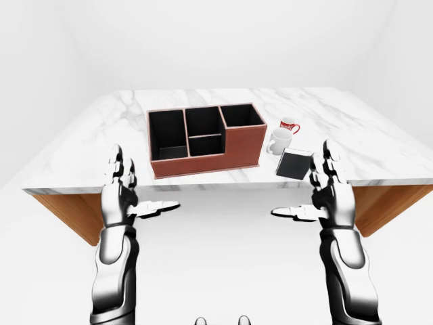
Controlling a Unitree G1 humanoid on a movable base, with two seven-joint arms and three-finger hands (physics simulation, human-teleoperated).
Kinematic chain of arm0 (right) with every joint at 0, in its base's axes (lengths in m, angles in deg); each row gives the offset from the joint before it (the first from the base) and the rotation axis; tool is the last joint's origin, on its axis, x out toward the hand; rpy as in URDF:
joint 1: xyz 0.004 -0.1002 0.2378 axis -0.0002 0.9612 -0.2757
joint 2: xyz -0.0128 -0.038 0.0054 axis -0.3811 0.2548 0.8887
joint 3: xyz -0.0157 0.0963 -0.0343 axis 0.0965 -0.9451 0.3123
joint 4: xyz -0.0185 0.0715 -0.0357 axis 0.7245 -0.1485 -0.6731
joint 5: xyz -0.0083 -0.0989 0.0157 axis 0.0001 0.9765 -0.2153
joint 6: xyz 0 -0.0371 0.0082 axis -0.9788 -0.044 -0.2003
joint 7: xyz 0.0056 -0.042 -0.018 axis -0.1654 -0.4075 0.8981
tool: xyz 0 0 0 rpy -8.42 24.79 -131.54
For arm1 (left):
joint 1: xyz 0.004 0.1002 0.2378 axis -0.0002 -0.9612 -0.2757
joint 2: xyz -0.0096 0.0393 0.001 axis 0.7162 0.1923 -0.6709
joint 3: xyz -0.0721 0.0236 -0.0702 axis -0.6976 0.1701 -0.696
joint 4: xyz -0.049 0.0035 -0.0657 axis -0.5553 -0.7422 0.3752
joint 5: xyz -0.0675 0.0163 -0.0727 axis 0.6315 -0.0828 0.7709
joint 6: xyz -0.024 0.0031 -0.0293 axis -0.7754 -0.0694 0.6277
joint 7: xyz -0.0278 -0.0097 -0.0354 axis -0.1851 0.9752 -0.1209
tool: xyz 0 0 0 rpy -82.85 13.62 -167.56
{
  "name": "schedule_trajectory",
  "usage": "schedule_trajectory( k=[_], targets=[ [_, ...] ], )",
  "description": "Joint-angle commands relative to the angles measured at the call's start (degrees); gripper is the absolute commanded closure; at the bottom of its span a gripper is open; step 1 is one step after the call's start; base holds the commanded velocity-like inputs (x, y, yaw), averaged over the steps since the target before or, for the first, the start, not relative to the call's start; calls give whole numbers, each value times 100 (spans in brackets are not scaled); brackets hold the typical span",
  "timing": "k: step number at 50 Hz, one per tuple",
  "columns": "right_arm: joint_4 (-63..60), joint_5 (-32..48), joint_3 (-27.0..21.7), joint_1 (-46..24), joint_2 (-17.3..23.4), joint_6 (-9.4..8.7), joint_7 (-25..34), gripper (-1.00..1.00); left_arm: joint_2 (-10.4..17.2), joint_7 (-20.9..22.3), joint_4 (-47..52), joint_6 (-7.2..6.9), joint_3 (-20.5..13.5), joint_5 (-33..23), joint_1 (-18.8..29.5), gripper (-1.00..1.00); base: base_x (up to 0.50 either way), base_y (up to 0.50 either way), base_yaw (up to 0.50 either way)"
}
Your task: Pick up the book and place it in the right compartment of the caddy.
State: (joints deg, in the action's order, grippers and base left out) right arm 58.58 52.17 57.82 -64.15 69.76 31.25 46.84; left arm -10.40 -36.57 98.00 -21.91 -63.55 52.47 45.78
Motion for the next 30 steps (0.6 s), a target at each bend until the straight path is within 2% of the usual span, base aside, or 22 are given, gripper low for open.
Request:
schedule_trajectory(
  k=[1, 6, 15, 30],
  targets=[
    [-1363, -410, -954, 33, 108, 0, -148, -100, 225, -690, 492, 0, -830, 551, 206, -100, 0, 0, 0],
    [-1584, -726, -1455, 33, 182, 0, -148, -100, 366, -1067, 498, 0, -1036, 764, 227, -100, 0, 0, 0],
    [-1700, -1048, -1905, 33, 242, 0, -188, -100, 487, -1525, 588, 0, -1351, 1008, 209, -100, 0, 0, 0],
    [-1742, -1068, -1842, 31, 262, 0, -201, -100, 505, -1639, 608, 0, -1379, 1113, 179, -100, 0, 0, 0]
  ],
)
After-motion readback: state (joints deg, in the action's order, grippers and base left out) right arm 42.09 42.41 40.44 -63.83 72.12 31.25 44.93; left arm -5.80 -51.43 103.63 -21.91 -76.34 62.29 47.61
